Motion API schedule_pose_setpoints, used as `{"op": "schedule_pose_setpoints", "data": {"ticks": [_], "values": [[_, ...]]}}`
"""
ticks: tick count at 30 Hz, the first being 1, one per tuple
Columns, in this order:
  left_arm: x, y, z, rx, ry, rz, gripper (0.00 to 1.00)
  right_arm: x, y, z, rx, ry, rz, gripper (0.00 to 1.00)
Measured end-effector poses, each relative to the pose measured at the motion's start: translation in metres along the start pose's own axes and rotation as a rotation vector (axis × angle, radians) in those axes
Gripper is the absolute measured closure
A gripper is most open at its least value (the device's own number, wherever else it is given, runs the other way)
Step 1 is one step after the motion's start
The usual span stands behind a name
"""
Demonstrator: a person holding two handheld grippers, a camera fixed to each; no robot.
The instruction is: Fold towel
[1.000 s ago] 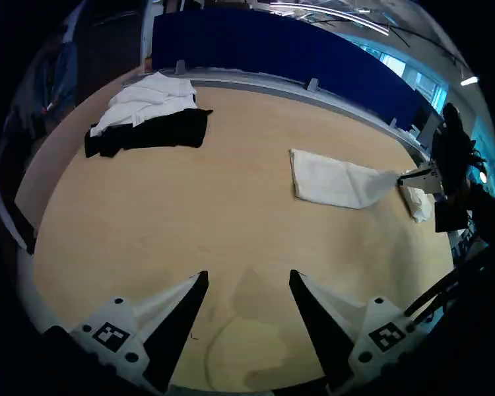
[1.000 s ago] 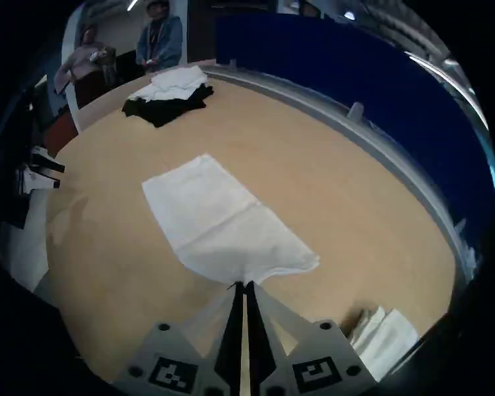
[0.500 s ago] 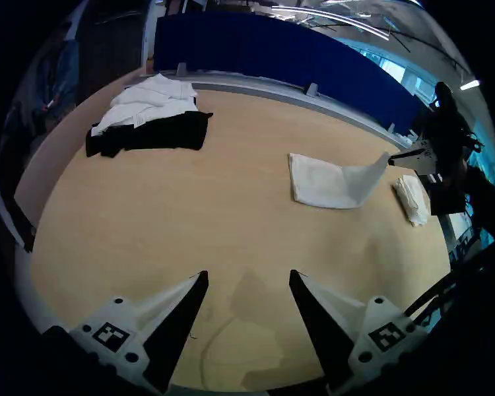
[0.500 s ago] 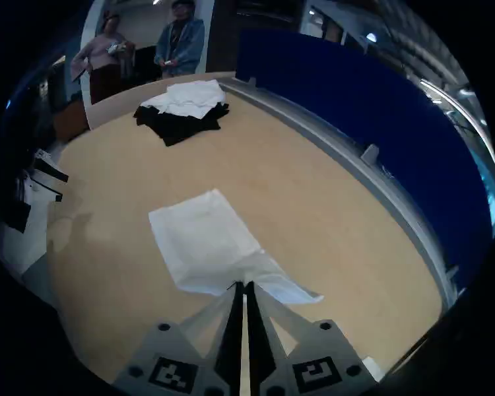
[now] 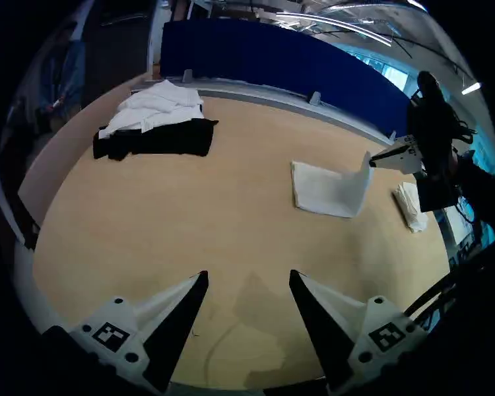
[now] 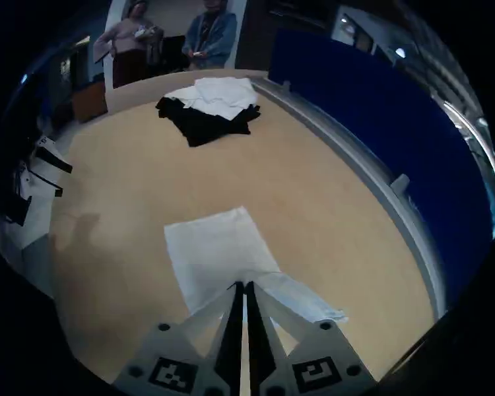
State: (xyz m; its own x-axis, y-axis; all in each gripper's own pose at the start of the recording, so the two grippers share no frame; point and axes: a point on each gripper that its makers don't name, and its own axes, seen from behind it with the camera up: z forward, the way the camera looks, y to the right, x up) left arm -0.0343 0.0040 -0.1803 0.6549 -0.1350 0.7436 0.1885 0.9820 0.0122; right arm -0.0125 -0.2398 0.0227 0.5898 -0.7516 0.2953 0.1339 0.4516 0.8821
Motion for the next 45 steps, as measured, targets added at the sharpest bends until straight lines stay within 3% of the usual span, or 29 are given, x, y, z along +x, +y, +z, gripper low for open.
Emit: {"op": "schedule_pose_setpoints", "data": {"ticks": [11, 17, 21, 31, 33, 35, 36, 37, 38, 40, 45], "values": [[-0.007, -0.007, -0.012, 0.042, 0.026, -0.031, 0.09, 0.024, -0.055, 0.064, 0.121, -0.040, -0.125, 0.97], [-0.015, -0.009, -0.017, 0.062, 0.033, -0.064, 0.09, 0.007, -0.095, 0.109, 0.202, -0.093, -0.123, 0.97], [-0.020, -0.007, -0.019, 0.063, 0.034, -0.078, 0.09, 0.001, -0.101, 0.119, 0.210, -0.100, -0.117, 0.97], [-0.024, -0.007, -0.024, 0.072, 0.035, -0.079, 0.09, 0.005, -0.099, 0.117, 0.204, -0.086, -0.112, 0.95], [-0.025, -0.008, -0.025, 0.075, 0.034, -0.079, 0.09, 0.006, -0.099, 0.116, 0.202, -0.082, -0.112, 0.89], [-0.025, -0.009, -0.026, 0.078, 0.034, -0.081, 0.09, 0.006, -0.099, 0.114, 0.200, -0.078, -0.112, 0.74], [-0.025, -0.009, -0.026, 0.078, 0.034, -0.081, 0.09, 0.007, -0.099, 0.113, 0.201, -0.075, -0.112, 0.65], [-0.025, -0.010, -0.027, 0.078, 0.034, -0.081, 0.09, 0.007, -0.099, 0.112, 0.201, -0.071, -0.113, 0.46], [-0.025, -0.010, -0.027, 0.078, 0.034, -0.081, 0.09, 0.008, -0.099, 0.110, 0.202, -0.068, -0.113, 0.35], [-0.026, -0.010, -0.027, 0.080, 0.034, -0.079, 0.09, 0.009, -0.098, 0.107, 0.196, -0.062, -0.109, 0.27], [-0.026, -0.010, -0.026, 0.079, 0.032, -0.074, 0.09, 0.010, -0.092, 0.100, 0.178, -0.048, -0.085, 0.19]]}}
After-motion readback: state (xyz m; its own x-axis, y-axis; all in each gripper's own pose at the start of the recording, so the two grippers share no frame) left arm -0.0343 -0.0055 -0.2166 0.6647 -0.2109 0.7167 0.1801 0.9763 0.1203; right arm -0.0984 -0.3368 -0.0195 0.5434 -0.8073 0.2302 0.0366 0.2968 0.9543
